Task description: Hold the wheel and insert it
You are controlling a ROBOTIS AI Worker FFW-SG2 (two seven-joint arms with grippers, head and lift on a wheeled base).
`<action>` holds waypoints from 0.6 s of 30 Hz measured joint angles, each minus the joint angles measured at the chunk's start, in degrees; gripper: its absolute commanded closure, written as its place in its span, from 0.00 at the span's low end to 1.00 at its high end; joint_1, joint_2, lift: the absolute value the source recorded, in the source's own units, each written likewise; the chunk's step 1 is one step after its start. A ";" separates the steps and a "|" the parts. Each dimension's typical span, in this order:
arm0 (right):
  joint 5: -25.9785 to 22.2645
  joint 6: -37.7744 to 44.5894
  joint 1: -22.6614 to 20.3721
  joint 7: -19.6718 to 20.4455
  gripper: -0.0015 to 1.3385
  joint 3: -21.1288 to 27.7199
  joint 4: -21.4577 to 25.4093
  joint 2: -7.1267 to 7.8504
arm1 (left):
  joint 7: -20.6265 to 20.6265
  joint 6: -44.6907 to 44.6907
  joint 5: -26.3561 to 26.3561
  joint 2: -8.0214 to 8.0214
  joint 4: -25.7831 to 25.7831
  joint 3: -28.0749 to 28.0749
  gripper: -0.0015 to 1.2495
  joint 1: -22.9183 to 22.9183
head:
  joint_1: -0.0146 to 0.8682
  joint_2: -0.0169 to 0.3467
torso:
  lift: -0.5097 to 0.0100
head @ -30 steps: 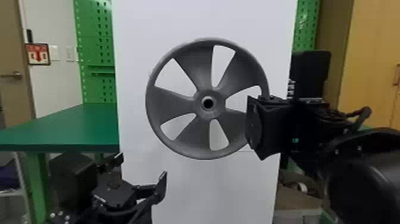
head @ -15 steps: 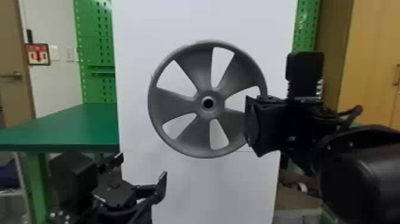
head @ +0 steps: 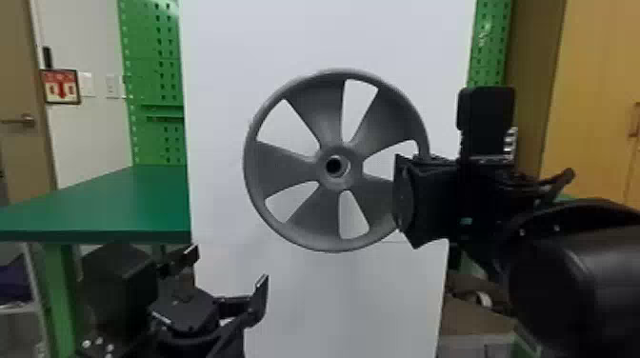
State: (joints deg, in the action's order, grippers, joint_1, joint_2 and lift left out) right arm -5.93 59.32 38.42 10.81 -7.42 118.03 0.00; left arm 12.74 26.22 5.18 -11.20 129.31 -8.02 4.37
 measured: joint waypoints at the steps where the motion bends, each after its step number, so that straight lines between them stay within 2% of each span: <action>1: 0.00 -0.10 0.08 0.00 0.87 0.10 -0.10 0.00 | 0.00 0.00 0.00 -0.02 -0.05 -0.05 0.08 0.03 | 0.25 0.07 | 0.13; 18: 0.37 -2.44 1.27 0.00 0.87 1.50 -3.75 0.00 | 0.00 -0.03 0.09 -0.01 -0.21 -0.11 0.08 0.20 | 0.25 0.07 | 0.13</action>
State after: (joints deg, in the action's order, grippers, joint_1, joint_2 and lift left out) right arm -5.56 56.88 39.68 10.81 -5.92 114.28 0.00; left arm 12.74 26.19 5.27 -11.22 129.10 -8.12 4.57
